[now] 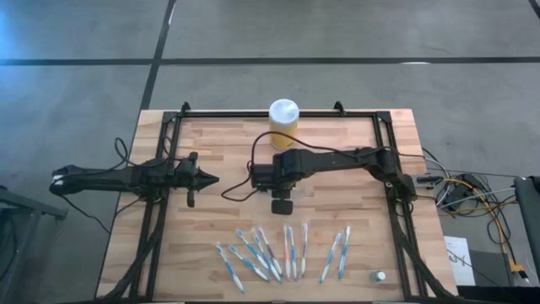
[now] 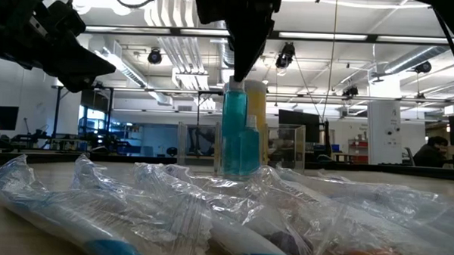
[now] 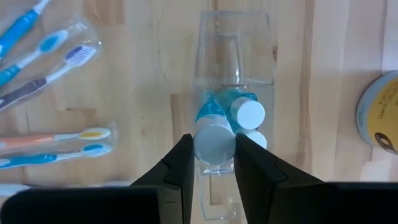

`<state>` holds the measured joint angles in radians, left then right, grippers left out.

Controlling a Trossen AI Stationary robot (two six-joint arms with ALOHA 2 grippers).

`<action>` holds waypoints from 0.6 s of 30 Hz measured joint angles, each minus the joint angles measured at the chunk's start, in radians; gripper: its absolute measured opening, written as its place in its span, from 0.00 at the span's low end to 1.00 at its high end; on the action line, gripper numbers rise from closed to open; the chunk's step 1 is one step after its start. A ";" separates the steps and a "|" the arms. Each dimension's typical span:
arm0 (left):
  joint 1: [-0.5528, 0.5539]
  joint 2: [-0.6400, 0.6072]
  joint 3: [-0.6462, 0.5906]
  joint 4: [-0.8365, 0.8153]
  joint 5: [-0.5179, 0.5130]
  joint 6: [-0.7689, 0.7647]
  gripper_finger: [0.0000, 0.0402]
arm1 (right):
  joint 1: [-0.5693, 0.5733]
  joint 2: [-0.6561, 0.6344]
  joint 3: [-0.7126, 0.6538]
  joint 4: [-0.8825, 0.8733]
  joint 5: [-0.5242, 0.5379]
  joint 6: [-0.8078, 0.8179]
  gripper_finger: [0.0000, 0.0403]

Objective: Pick & Place toothbrushing station
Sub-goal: Put the blue mouthwash into the transparent organizer

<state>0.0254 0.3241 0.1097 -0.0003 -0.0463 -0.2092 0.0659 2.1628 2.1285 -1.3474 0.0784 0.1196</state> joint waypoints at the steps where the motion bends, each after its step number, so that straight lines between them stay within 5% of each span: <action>1: 0.000 0.000 0.000 0.000 0.000 0.000 0.03 | -0.001 0.000 -0.009 0.005 0.000 0.000 0.20; 18: 0.000 0.000 0.000 0.000 0.001 0.000 0.03 | -0.011 0.000 -0.127 0.119 0.000 0.001 0.20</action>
<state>0.0252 0.3241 0.1097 -0.0006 -0.0452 -0.2092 0.0547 2.1628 2.0019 -1.2279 0.0781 0.1207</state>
